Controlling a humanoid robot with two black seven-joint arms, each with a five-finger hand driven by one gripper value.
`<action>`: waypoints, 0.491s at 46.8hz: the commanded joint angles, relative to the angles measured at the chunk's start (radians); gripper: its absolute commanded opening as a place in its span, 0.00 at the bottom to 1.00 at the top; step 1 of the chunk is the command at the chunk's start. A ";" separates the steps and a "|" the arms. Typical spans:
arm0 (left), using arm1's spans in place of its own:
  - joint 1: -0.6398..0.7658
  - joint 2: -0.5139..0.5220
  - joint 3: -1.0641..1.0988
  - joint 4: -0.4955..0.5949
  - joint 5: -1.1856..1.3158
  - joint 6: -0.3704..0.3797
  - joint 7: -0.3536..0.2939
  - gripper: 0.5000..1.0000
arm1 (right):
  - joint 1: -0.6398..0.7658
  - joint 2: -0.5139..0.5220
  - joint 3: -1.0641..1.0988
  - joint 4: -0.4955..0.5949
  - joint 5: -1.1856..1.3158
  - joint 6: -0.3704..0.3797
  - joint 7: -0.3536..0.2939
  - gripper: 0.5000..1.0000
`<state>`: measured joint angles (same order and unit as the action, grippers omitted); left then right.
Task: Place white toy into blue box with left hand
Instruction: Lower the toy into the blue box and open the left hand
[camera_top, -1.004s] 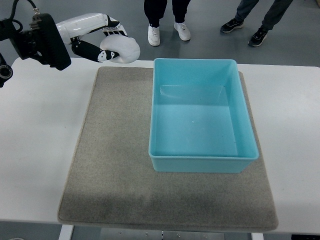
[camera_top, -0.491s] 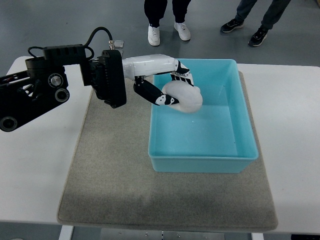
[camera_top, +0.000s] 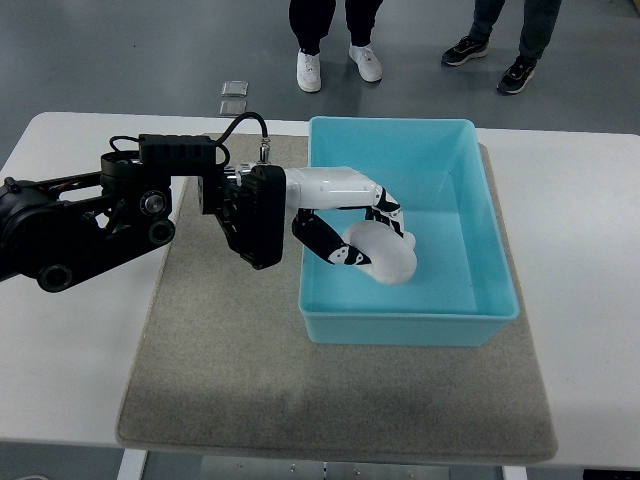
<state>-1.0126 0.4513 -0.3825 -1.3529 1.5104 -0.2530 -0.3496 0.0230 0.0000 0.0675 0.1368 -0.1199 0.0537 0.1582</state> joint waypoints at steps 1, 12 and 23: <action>0.008 -0.008 0.000 0.000 -0.006 0.000 0.000 0.83 | 0.000 0.000 0.000 0.001 0.000 0.000 0.000 0.87; 0.009 -0.008 -0.001 0.000 -0.027 -0.009 0.000 0.99 | 0.000 0.000 0.000 0.000 0.000 0.000 0.000 0.87; 0.026 -0.005 -0.035 0.020 -0.139 0.035 0.000 0.99 | 0.000 0.000 0.000 0.000 0.000 0.000 0.000 0.87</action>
<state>-0.9967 0.4443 -0.4011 -1.3469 1.4439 -0.2419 -0.3497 0.0230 0.0000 0.0675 0.1366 -0.1197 0.0538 0.1579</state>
